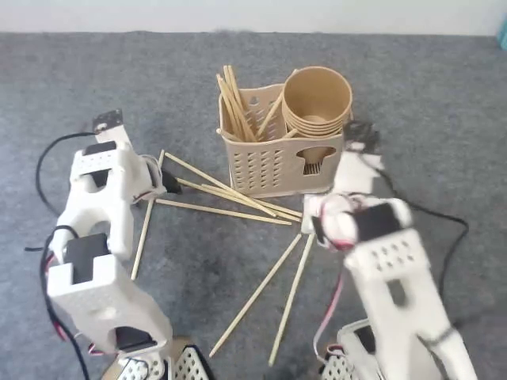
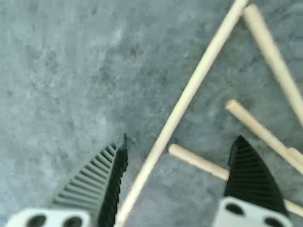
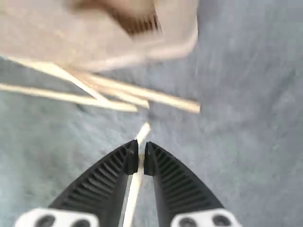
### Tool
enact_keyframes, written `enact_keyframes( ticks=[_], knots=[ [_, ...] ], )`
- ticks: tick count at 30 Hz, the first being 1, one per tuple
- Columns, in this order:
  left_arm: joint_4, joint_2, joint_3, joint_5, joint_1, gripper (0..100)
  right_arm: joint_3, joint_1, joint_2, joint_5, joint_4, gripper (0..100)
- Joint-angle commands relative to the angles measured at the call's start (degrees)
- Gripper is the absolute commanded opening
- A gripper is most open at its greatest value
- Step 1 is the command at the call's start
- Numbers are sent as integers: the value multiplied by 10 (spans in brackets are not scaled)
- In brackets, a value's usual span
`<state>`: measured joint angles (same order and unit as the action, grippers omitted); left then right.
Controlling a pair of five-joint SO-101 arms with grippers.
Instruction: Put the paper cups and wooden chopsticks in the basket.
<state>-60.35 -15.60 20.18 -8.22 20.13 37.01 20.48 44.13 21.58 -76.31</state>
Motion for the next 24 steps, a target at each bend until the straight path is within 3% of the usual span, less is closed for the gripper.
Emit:
enact_keyframes(
  ticks=[1, 4, 9, 12, 18, 24],
  knots=[
    [68, 16, -29, 105, 14, 322, -87, -27, 107, -22, -22, 8],
    [103, 15, -29, 171, 15, 284, -126, -47, 161, -53, -29, 7],
    [187, 11, -25, 247, 6, 103, -140, -78, 190, -62, -29, 7],
    [196, -9, -29, 274, -7, 40, -138, -79, 190, -61, -30, 7],
    [130, -45, -82, 285, -21, 105, -139, -76, 196, -61, -30, 7],
    [54, -40, -158, 245, -11, 279, -139, -78, 190, -61, -51, 7]
  ],
)
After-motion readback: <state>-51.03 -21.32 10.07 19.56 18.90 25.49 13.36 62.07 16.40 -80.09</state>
